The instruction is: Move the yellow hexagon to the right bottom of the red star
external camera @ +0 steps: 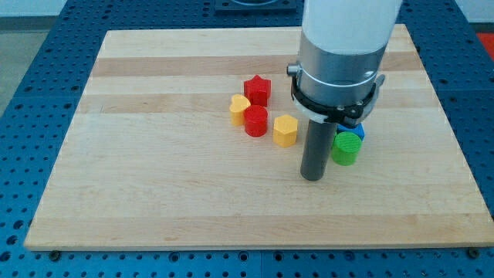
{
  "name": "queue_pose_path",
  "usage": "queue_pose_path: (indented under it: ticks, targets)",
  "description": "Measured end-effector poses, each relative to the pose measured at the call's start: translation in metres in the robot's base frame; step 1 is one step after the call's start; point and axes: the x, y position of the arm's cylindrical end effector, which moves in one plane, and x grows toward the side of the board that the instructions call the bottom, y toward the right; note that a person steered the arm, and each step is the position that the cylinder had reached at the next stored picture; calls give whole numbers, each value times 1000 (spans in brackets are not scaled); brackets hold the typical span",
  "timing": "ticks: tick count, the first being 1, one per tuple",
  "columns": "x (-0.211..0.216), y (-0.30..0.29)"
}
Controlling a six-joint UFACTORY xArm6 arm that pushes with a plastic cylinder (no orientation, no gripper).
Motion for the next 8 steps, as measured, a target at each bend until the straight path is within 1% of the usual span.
queue_pose_path:
  ticks: [2, 5, 8]
  targets:
    - [-14, -12]
    - [-51, -14]
    - [-67, -36]
